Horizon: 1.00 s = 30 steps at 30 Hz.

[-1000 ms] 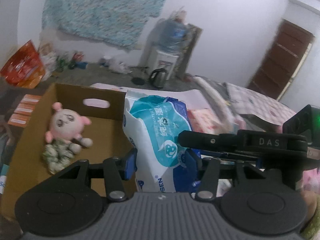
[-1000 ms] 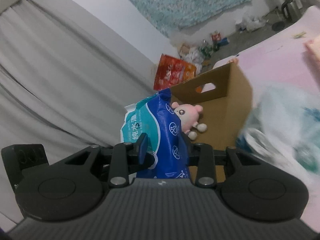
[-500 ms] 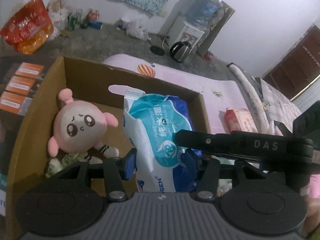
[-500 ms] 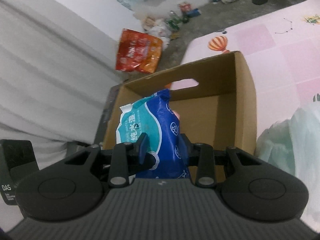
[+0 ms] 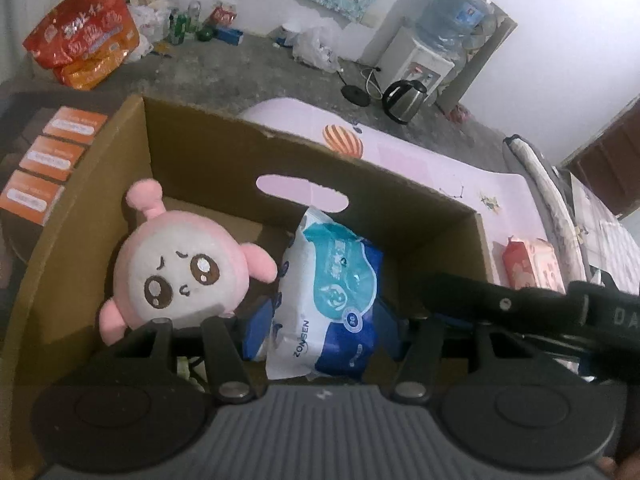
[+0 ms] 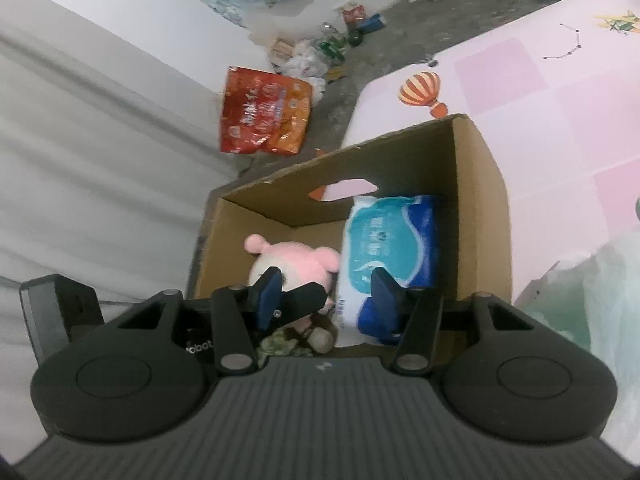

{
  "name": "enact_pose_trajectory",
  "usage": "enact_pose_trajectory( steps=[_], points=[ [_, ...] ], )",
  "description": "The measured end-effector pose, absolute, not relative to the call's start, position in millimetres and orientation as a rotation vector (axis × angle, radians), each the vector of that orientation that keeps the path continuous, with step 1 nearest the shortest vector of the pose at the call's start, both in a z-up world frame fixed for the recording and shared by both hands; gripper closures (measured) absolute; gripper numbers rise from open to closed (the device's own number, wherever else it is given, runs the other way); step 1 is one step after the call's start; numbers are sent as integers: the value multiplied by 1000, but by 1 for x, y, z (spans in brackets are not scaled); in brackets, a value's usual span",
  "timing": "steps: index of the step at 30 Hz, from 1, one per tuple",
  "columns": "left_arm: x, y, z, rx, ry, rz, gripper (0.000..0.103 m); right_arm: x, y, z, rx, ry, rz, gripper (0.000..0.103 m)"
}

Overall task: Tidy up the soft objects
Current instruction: 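Lower the wipes pack into the box and open both tools, then reach the right tool to the pink mesh pouch on the bed and grasp it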

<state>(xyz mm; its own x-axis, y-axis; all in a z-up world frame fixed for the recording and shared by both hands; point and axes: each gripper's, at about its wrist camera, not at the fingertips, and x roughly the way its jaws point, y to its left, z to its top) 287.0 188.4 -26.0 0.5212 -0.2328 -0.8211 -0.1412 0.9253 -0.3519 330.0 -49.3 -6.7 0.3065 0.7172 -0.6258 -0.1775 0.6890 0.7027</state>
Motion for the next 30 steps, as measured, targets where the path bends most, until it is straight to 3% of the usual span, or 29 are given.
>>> enact_pose_trajectory(
  steps=[6, 9, 15, 18, 30],
  points=[
    [269, 177, 0, -342, 986, -50, 42, 313, -77, 18, 686, 1029, 745, 53],
    [253, 168, 16, -311, 953, -57, 34, 294, -102, 39, 716, 968, 794, 53],
    [207, 139, 54, -242, 864, -102, 18, 231, -173, 70, 760, 818, 811, 35],
    [181, 116, 66, -183, 823, -127, 8, 195, -201, 61, 796, 783, 798, 33],
    [121, -1, 65, -9, 803, -305, 8, 68, -315, -9, 842, 712, 595, 32]
  ],
)
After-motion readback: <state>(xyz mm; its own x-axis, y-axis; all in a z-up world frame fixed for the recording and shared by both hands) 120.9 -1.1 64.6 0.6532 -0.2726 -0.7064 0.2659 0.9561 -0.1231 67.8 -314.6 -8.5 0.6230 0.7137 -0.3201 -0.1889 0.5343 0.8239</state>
